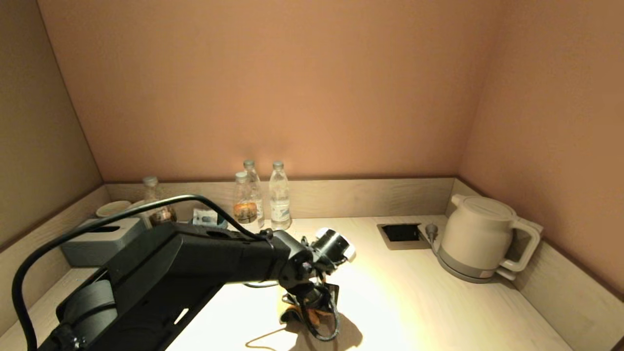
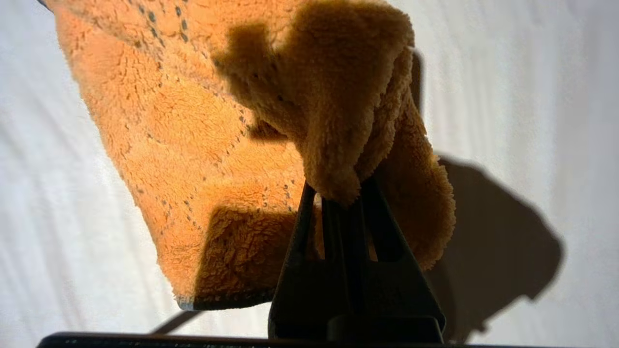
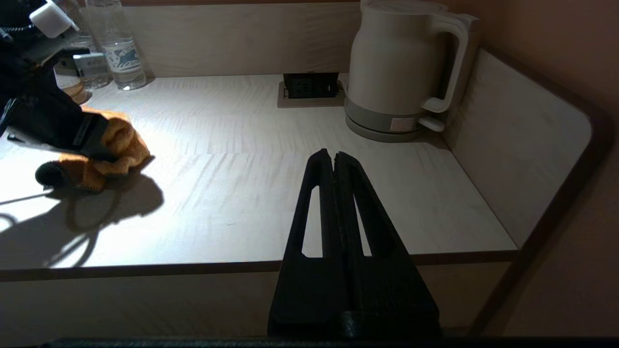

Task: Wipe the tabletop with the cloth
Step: Sweep the stains on the table

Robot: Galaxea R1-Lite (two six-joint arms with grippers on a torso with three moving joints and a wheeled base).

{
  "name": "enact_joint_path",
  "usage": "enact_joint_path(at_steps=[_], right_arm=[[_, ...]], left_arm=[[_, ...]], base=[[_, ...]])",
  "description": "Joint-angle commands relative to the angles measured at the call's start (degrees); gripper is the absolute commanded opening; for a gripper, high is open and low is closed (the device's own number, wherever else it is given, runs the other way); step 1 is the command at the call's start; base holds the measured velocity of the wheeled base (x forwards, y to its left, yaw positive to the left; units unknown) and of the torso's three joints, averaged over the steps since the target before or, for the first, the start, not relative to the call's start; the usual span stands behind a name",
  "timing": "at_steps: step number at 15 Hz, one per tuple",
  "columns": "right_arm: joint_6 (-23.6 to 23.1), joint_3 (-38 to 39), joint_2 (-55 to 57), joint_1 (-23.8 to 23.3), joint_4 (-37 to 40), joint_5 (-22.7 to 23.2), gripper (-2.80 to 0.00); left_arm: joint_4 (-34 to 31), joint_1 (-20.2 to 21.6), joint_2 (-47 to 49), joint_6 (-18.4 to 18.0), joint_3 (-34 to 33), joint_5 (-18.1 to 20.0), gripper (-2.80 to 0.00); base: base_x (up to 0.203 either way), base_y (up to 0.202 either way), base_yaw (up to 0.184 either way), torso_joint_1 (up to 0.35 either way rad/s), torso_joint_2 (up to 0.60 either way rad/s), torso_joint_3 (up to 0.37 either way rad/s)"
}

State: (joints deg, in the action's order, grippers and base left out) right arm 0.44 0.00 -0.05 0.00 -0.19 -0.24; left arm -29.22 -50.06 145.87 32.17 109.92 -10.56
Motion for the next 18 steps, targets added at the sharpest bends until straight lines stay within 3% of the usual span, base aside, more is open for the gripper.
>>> enact_joint_path(at_steps=[1,7,10,15,18], right_arm=[[0.0,0.0,0.05,0.0,0.02,-0.02,-2.8],[0.09,0.0,0.05,0.0,0.02,-0.02,-2.8],[0.0,0.0,0.05,0.0,0.02,-0.02,-2.8],[0.01,0.0,0.05,0.0,0.02,-0.02,-2.8],[0.0,0.0,0.05,0.0,0.02,-0.02,-2.8]], left_arm=[[-1.27,-2.59,-0.33,0.7,0.12,0.45,-2.8],[-3.5,-5.62,-2.91,2.62,-0.74,4.08,-2.8],[-5.78,-6.01,-6.56,3.89,-6.0,4.42,-2.8],[-5.64,0.57,-13.22,4.35,-17.73,3.76,-2.8],[-4.92,9.2,-16.55,4.19,-26.52,3.71,-2.8]], base=[[0.0,0.0,0.0,0.0,0.0,0.0],[0.0,0.0,0.0,0.0,0.0,0.0],[0.0,0.0,0.0,0.0,0.0,0.0],[0.0,0.0,0.0,0.0,0.0,0.0],[0.0,0.0,0.0,0.0,0.0,0.0]])
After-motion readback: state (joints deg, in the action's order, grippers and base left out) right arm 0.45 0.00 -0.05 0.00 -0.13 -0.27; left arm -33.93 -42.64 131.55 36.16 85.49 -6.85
